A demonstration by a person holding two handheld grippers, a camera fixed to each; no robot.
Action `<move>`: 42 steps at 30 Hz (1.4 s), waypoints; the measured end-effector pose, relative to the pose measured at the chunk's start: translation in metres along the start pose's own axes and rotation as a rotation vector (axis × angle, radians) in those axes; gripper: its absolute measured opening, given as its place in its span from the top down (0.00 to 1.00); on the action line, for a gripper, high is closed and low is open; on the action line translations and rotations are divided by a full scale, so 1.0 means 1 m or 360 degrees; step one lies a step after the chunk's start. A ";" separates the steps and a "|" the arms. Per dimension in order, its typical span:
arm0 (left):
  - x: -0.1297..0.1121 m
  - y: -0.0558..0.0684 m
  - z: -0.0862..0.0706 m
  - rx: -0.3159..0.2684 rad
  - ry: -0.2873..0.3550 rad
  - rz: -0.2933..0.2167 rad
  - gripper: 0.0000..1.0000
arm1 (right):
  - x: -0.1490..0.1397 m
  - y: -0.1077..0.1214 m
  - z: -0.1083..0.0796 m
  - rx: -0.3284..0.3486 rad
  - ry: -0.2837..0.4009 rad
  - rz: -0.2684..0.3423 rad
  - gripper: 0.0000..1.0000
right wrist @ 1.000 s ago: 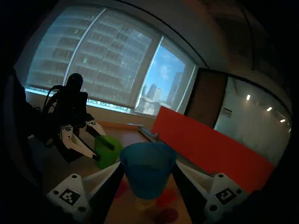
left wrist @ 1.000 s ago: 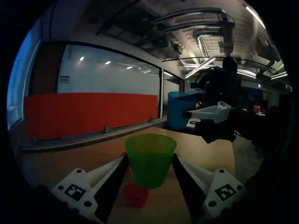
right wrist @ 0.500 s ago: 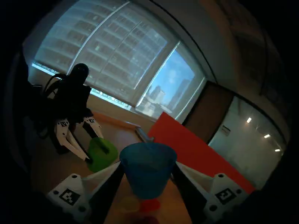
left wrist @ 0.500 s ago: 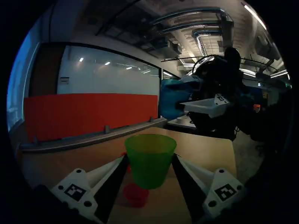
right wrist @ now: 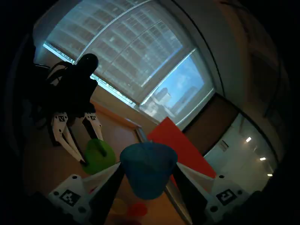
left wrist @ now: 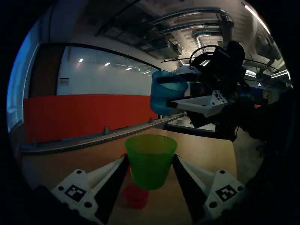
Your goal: Pour water
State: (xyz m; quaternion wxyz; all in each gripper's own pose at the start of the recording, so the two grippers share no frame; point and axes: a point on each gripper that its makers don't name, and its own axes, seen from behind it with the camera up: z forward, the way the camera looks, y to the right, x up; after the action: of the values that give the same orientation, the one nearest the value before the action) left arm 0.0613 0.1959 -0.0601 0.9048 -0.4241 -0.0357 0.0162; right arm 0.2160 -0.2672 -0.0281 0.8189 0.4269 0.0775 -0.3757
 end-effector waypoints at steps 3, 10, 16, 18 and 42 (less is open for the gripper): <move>0.000 0.000 0.001 -0.0005 0.0002 -0.0004 0.18 | 0.003 0.001 0.004 -0.0007 0.0000 -0.0061 0.11; 0.001 0.004 0.002 -0.0017 0.0000 0.0003 0.18 | 0.008 0.002 0.013 -0.0010 -0.0020 -0.0197 0.11; 0.003 0.007 0.002 -0.0029 0.0006 0.0004 0.17 | 0.013 0.005 0.019 -0.0018 -0.0027 -0.0287 0.11; 0.004 0.008 0.002 -0.0032 0.0007 0.0005 0.18 | 0.015 0.007 0.021 -0.0026 -0.0027 -0.0316 0.11; 0.007 0.014 0.005 -0.0060 0.0018 0.0010 0.18 | 0.023 0.020 0.029 -0.0108 -0.0051 -0.0577 0.12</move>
State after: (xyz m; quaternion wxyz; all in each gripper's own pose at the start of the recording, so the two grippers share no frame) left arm 0.0683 0.2085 -0.0674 0.8967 -0.4413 -0.0295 0.0160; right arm 0.2404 -0.2951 -0.0076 0.7528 0.3718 0.1527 -0.5213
